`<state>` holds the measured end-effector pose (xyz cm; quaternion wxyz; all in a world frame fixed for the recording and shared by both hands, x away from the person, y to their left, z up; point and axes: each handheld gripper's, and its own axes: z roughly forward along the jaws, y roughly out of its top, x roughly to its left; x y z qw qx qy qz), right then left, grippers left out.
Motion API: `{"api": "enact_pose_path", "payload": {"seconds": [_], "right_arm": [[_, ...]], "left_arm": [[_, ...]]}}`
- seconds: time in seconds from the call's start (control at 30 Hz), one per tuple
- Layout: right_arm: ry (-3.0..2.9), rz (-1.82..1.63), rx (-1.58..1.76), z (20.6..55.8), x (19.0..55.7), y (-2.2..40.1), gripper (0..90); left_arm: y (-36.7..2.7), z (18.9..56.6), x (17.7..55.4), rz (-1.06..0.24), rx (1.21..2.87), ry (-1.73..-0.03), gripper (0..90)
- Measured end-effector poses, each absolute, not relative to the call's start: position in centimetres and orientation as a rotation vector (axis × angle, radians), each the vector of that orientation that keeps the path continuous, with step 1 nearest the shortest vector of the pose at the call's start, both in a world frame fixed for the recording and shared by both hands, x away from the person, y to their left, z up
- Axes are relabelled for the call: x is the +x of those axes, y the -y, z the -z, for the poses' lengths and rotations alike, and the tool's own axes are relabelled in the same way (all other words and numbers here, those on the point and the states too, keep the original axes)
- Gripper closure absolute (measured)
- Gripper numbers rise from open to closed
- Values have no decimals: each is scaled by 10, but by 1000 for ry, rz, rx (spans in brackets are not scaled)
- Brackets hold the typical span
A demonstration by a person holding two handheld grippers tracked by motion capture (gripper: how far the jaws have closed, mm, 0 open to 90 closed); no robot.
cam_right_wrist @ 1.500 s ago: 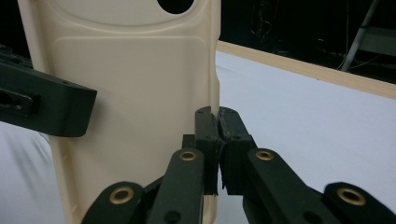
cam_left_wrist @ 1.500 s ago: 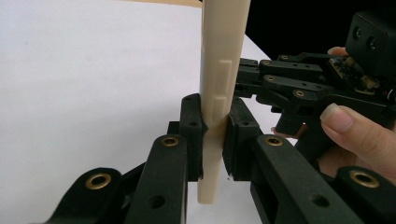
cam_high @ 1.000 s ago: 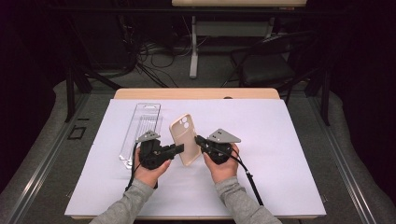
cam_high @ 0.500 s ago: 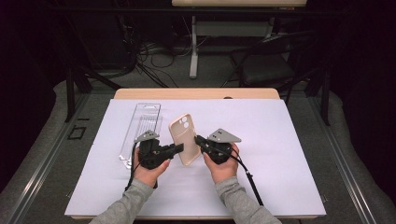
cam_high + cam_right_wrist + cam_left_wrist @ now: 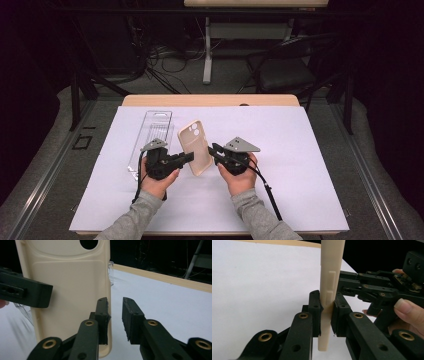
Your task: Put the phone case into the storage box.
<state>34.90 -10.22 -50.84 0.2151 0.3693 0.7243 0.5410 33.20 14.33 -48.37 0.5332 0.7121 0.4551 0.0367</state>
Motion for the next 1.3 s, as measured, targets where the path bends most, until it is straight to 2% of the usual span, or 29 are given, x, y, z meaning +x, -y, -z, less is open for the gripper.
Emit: {"api": "enact_pose_path", "payload": {"seconds": [0.23,0.6,1.3], "right_arm": [[-2017,-1531,999,504,350,106,652],[-2041,-1484,973,498,349,107,567],[-2079,-1484,959,486,351,117,487]], "left_arm": [[-153,481,335,-102,1673,-1096,803],[-164,478,339,-119,1665,-1099,803],[-180,468,345,-125,1713,-1039,802]]}}
